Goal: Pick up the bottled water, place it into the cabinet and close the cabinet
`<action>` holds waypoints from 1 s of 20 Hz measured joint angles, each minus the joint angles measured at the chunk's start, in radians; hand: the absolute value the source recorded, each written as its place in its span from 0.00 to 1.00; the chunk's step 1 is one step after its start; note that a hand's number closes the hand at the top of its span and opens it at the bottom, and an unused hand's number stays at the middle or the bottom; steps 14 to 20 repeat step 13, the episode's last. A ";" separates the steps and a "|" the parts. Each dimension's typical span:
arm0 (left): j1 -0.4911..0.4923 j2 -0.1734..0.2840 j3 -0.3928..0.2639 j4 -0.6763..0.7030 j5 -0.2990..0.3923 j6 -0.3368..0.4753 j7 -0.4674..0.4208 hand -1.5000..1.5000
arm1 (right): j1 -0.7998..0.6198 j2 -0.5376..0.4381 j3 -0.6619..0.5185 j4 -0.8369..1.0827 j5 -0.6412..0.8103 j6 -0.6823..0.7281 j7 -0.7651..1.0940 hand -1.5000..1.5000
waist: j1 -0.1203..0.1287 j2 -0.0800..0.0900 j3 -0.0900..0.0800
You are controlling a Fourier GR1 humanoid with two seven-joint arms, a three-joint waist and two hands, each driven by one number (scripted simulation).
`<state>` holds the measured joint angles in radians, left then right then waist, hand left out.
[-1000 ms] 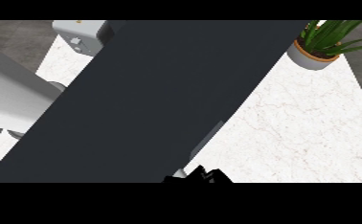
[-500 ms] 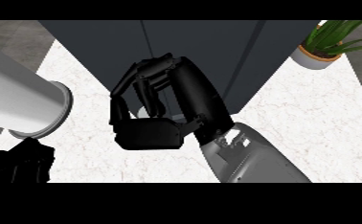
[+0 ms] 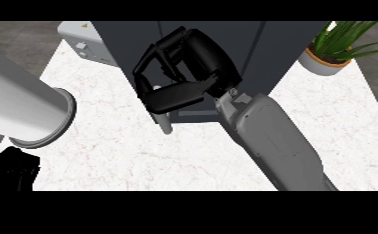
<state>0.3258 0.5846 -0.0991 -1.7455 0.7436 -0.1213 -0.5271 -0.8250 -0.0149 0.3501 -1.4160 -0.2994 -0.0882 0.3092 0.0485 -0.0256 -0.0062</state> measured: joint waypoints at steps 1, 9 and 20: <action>0.004 0.002 0.002 -0.003 0.004 -0.005 0.003 1.00 | -0.006 -0.003 -0.008 0.020 -0.007 0.019 -0.017 1.00 | 0.003 -0.002 -0.001; -0.013 0.000 -0.005 -0.023 0.001 -0.006 0.023 1.00 | -0.066 -0.024 -0.050 0.156 -0.039 0.144 -0.130 1.00 | 0.019 -0.004 -0.012; -0.021 -0.002 -0.009 -0.028 0.002 -0.004 0.035 1.00 | -0.088 -0.032 -0.060 0.202 -0.050 0.192 -0.166 1.00 | 0.020 -0.005 -0.015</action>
